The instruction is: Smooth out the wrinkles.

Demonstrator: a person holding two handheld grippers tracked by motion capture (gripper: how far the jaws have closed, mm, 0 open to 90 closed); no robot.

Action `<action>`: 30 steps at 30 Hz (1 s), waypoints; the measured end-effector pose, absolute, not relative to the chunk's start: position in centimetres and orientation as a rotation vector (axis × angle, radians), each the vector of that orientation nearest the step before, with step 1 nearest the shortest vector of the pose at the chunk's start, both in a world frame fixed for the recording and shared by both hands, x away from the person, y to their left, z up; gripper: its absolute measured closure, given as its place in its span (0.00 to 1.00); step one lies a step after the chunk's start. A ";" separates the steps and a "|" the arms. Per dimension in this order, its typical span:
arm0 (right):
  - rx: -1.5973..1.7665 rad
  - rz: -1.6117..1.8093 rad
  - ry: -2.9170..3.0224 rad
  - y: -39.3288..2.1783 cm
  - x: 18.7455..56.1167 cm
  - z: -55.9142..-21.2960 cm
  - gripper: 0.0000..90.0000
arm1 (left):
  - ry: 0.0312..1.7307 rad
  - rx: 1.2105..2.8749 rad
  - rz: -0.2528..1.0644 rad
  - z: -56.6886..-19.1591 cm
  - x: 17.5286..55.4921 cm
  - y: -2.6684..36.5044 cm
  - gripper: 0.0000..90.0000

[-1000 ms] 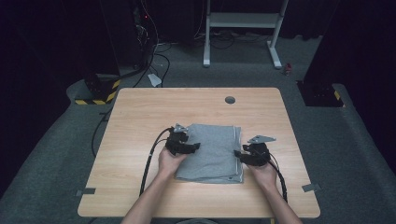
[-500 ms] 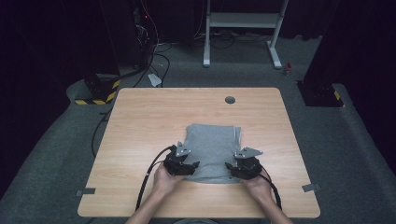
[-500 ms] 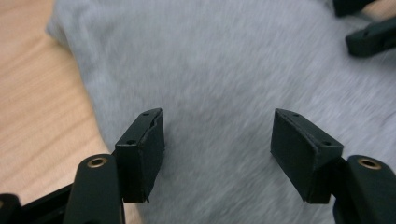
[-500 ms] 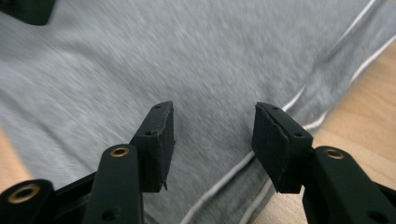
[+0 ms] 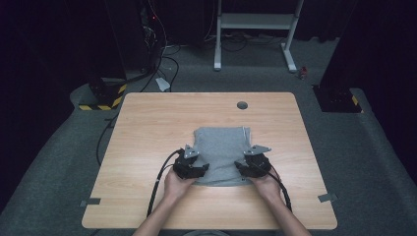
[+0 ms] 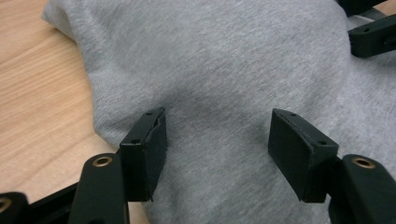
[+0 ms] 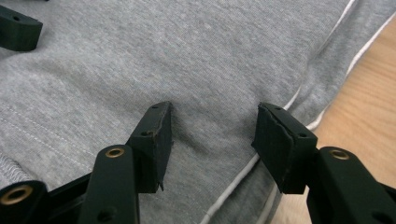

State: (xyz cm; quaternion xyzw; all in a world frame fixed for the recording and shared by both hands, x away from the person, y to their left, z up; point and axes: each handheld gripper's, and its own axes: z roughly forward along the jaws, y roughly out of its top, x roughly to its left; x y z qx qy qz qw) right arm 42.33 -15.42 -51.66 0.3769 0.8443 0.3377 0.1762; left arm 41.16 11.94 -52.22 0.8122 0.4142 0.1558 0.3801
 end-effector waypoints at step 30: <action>1.103 0.937 2.382 -15.6 45.0 -51.6 0.46 | 1.107 2.120 0.436 -51.8 43.6 13.3 0.34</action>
